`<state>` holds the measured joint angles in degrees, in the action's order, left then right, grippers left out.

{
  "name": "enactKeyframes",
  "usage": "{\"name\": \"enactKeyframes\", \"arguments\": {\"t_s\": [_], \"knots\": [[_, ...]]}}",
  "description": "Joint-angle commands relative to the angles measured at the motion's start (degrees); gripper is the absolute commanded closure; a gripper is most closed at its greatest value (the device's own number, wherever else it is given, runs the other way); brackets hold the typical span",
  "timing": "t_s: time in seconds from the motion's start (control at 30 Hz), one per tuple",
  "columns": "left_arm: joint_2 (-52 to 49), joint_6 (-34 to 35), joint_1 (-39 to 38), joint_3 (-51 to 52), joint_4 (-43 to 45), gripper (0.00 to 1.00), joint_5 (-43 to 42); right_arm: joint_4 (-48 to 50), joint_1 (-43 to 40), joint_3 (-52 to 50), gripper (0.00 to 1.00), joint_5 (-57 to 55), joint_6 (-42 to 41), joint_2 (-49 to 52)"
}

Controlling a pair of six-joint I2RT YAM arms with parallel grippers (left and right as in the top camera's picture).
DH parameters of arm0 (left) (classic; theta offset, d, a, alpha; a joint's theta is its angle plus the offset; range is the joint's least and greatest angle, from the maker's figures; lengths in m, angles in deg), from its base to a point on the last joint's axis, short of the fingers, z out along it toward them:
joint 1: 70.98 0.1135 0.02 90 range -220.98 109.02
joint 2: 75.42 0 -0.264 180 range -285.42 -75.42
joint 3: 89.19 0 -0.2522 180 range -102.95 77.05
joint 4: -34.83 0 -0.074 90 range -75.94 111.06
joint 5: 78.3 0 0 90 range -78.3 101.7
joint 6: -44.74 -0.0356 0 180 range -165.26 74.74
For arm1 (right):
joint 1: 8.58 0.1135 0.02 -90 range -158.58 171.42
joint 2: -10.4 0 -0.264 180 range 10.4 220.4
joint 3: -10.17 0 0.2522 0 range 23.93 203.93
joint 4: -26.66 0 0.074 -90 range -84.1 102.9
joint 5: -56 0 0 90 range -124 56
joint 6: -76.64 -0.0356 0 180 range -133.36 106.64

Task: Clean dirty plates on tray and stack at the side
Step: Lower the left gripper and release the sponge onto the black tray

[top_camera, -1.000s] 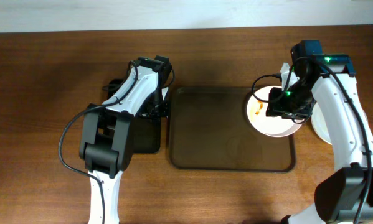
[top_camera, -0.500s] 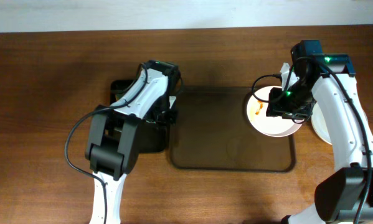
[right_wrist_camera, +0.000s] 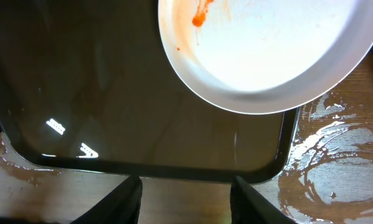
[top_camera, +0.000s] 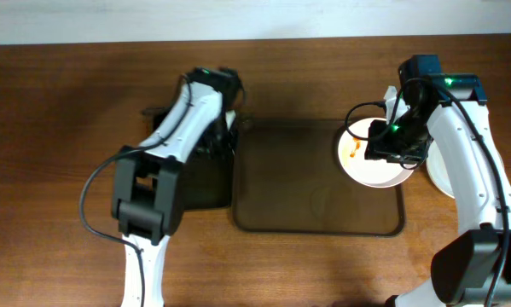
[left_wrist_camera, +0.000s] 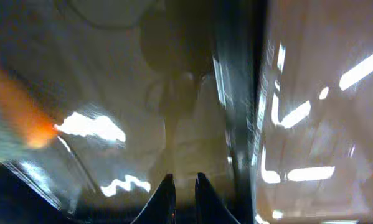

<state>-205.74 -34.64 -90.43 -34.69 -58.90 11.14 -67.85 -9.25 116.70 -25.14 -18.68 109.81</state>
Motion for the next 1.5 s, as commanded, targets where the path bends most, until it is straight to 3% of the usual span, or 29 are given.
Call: {"name": "enactKeyframes", "arguments": {"t_s": [0.0, 0.3, 0.47, 0.67, 0.8, 1.07, 1.23, 1.3, 1.33, 1.37, 1.47], "knots": [[0.85, 4.61, 2.93, -1.77, 9.79, 1.00, 1.01, 0.13, -0.26, -0.11, 0.53, -0.57, 0.63, -1.44], [-0.39, 10.08, 2.95, -0.17, 20.24, 1.00, 0.52, 0.13, -0.26, -0.11, 0.53, -0.57, 0.63, -1.44], [-0.50, 10.40, 1.97, 5.97, 26.60, 1.00, 0.55, 0.13, -0.26, -0.11, 0.53, -0.57, 0.63, -1.44], [-0.52, 10.21, 1.14, 6.03, 26.77, 1.00, -0.57, 0.15, -0.26, -0.11, 0.53, -0.59, 0.63, -1.44], [-0.52, 5.53, -0.96, 6.03, 26.80, 1.00, -2.21, 0.15, -0.26, -0.11, 0.53, -0.59, 0.63, -1.44], [-0.35, 2.91, -1.49, 5.90, 25.22, 1.00, -2.16, 0.61, -0.26, -0.11, 0.51, -0.59, 0.63, -1.44], [4.63, 0.42, 1.66, 0.79, 18.21, 0.89, -2.01, 2.08, -0.48, -0.11, 0.44, -1.99, 0.55, -1.44], [8.09, 0.37, 3.48, 0.50, 10.54, 0.85, -1.90, 2.29, -2.36, -0.11, 0.36, -3.58, 0.42, -1.20], [8.55, 0.37, 4.15, 0.50, 7.74, 0.80, -1.46, 2.84, -3.54, -0.11, 0.34, -3.56, 0.39, -0.87], [8.52, 0.37, 5.11, 0.61, 4.79, 0.45, -1.31, 4.22, -5.68, -0.11, 0.33, -3.56, 0.15, -0.11], [8.50, -0.11, 6.40, 2.36, 4.24, 0.41, -0.79, 9.35, -10.75, -0.11, 0.35, -3.56, 0.00, 3.04]]}}
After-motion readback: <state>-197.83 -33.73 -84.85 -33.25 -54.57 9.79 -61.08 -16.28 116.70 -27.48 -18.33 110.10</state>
